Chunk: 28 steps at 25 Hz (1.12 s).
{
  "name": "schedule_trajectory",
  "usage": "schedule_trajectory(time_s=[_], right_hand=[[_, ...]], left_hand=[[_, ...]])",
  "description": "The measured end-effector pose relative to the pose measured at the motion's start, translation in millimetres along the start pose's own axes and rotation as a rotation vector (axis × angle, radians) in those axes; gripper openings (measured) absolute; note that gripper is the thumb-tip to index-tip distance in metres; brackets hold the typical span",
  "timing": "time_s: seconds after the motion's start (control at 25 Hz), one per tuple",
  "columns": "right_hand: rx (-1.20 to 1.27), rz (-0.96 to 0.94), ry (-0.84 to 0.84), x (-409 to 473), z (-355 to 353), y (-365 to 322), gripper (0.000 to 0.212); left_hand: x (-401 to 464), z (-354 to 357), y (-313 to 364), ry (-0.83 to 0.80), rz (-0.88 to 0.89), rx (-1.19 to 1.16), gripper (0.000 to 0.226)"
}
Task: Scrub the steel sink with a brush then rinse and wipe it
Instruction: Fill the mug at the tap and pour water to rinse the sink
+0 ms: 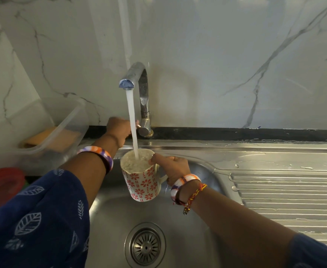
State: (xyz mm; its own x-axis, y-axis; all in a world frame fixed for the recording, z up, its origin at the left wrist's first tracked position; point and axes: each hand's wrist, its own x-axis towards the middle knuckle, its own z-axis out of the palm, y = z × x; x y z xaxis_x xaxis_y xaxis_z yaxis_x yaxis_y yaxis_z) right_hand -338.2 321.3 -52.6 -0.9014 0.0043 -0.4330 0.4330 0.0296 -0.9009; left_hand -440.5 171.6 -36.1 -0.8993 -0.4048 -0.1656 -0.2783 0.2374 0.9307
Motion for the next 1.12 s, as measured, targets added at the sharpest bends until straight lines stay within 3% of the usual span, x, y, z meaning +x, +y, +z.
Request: schedule_trajectory(time_s=[0.08, 0.16, 0.32, 0.4, 0.48, 0.56, 0.72, 0.92, 0.96, 1.0, 1.04, 1.08, 1.12], right_hand=[[0.002, -0.007, 0.002, -3, -1, -2, 0.019], [0.011, 0.002, -0.005, -11, -5, -6, 0.018], [-0.061, -0.031, 0.045, -33, -28, -21, 0.019], [-0.062, -0.076, 0.076, -46, -45, -31, 0.02], [-0.076, -0.108, 0.11, -56, -65, -39, 0.026], [-0.078, -0.124, 0.172, -64, -86, -46, 0.026], [-0.198, -0.136, 0.236, -78, -114, -57, 0.014], [-0.438, -0.15, 0.256, -60, -121, -70, 0.014], [-0.544, -0.146, 0.281, -50, -118, -73, 0.02], [-0.649, -0.15, 0.289, -39, -114, -75, 0.029], [-0.719, -0.164, 0.28, -30, -107, -78, 0.037], [-0.751, -0.185, 0.264, -21, -98, -81, 0.042], [-0.766, -0.211, 0.24, -12, -86, -83, 0.045]], left_hand=[[-12, 2, 16, 0.04, 0.216, 0.311, 0.024], [-24, -3, 22, -0.042, 0.293, 0.393, 0.022], [-45, -18, -10, -0.189, 0.042, 0.144, 0.015], [-60, -10, -34, -0.261, -0.182, 0.182, 0.017], [-78, 6, -53, -0.434, -0.362, 0.218, 0.027], [-91, 28, -65, -0.592, -0.431, 0.192, 0.031], [-114, 83, -55, -0.722, -0.464, 0.067, 0.03], [-112, 124, -27, -0.732, -0.586, -0.455, 0.016], [-110, 123, -25, -0.719, -0.535, -0.477, 0.015], [-100, 121, -27, -0.688, -0.419, -0.332, 0.014], [-88, 116, -26, -0.559, -0.34, -0.18, 0.012], [-80, 105, -25, -0.416, -0.272, -0.189, 0.019], [-70, 96, -27, -0.377, -0.184, -0.14, 0.032]])
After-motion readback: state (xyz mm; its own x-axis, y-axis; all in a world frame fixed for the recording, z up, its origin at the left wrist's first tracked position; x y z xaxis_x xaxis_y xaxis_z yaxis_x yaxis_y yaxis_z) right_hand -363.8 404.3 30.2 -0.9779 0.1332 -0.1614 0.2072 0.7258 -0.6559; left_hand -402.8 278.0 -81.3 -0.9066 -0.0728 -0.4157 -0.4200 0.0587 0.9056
